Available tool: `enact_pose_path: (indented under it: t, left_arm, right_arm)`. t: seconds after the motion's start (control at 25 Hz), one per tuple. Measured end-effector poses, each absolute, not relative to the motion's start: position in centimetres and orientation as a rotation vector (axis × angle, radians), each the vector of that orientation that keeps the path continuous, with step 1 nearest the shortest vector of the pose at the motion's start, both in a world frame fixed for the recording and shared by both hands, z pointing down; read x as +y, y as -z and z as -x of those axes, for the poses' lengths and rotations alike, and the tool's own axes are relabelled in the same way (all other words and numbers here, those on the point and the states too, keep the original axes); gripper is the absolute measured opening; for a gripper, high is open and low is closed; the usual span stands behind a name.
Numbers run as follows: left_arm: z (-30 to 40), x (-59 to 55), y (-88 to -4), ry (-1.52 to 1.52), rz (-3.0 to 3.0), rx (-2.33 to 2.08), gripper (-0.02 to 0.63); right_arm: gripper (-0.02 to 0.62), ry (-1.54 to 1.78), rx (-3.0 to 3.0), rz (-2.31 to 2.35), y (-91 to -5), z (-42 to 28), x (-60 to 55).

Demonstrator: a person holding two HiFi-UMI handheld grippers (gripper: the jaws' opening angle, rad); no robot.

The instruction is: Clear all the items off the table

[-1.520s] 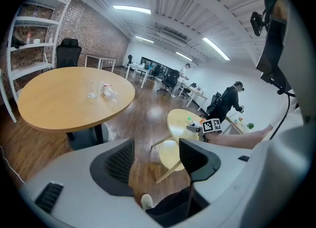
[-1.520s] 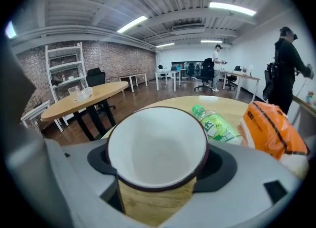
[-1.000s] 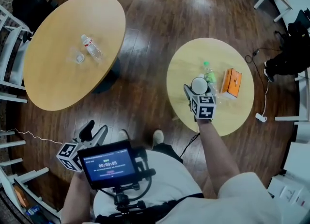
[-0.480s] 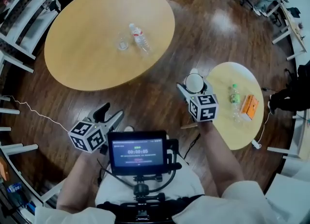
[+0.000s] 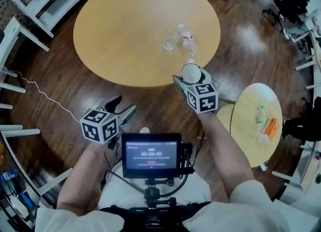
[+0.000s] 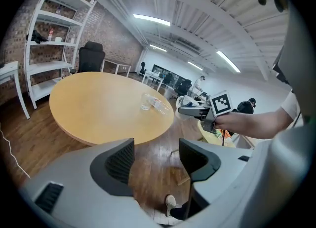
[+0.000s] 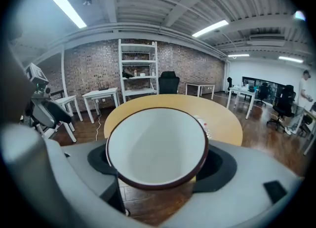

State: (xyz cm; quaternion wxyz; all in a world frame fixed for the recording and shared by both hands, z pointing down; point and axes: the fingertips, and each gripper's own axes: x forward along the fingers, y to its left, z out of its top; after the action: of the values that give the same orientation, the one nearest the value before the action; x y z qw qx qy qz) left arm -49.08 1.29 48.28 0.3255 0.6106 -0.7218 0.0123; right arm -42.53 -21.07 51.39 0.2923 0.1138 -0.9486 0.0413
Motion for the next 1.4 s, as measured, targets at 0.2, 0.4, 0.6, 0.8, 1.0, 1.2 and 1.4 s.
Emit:
enact_pose_path:
  t: [0.2, 0.4, 0.6, 0.8, 1.0, 1.2, 1.4]
  left_arm:
    - [51.7, 2.5, -48.5, -0.044, -1.591, -1.881, 0.287]
    - [53.8, 3.2, -49.8, -0.07, -1.571, -1.864, 0.287]
    - [54.8, 3.6, -50.9, -0.097, -1.564, -1.843, 0.287]
    - [54.8, 3.9, -51.2, -0.107, -1.575, -1.824, 0.287]
    - [54.1, 4.1, -52.0, -0.12, -1.584, -1.79, 0.287]
    - [52.9, 3.7, -51.8, -0.114, -1.609, -1.779, 0.287]
    - [52.5, 3.6, -51.8, -0.137, -1.651, -1.785, 0.287]
  right_arm:
    - [0.423, -0.113, -2.498, -0.22, -54.4, 48.4, -18.0]
    - [0.424, -0.138, -2.469, -0.178, -58.2, 53.9, -17.1]
    - [0.425, -0.135, -2.472, -0.17, -61.1, 57.7, -16.9]
    - [0.425, -0.106, -2.484, -0.174, -63.1, 59.3, -16.8]
    - [0.429, -0.149, -2.489, -0.207, -63.2, 60.1, -17.2]
    - [0.538, -0.134, -2.508, -0.222, -62.4, 59.5, -18.0]
    - [0.538, -0.132, -2.586, -0.271, -58.5, 55.7, -17.9]
